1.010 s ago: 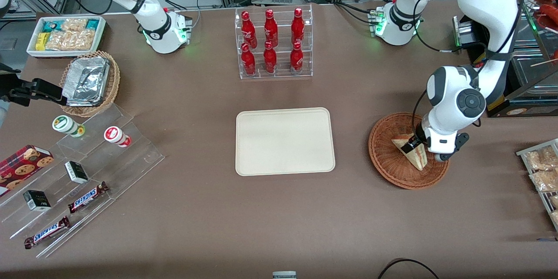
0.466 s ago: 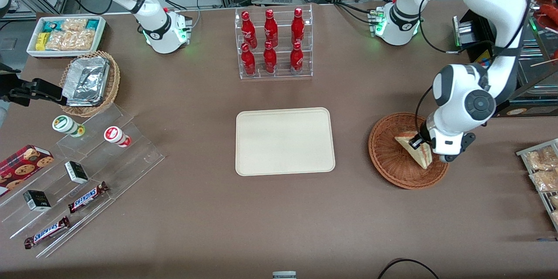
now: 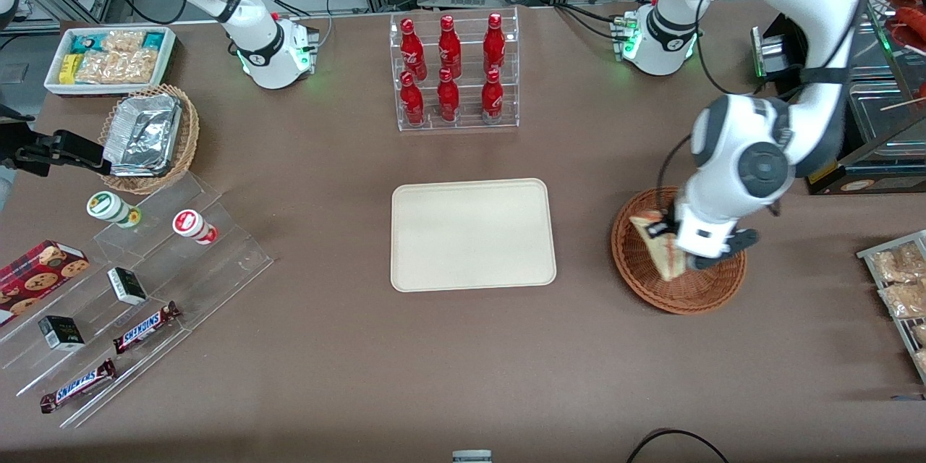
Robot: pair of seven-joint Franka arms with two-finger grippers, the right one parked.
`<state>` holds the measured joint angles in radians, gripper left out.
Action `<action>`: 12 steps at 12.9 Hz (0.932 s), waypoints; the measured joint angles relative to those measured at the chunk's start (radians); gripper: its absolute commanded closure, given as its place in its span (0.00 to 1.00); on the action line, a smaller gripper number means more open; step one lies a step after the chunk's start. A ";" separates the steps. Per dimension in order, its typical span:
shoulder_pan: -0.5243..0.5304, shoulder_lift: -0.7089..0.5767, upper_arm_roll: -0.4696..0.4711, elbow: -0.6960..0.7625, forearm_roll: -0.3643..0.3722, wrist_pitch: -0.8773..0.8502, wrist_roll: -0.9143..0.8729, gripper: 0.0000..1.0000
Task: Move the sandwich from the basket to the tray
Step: 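Lift the sandwich and carry it with the left gripper over the tray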
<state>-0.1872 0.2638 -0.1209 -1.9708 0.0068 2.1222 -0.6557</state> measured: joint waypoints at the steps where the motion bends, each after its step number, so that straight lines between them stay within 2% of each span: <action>1: -0.049 0.012 -0.003 0.013 -0.001 0.000 0.001 1.00; 5: -0.211 0.103 -0.006 0.123 -0.004 0.001 -0.015 1.00; 12: -0.437 0.368 -0.005 0.415 -0.004 -0.003 -0.255 1.00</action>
<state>-0.6243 0.6317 -0.1258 -1.5553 0.0025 2.1197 -0.9108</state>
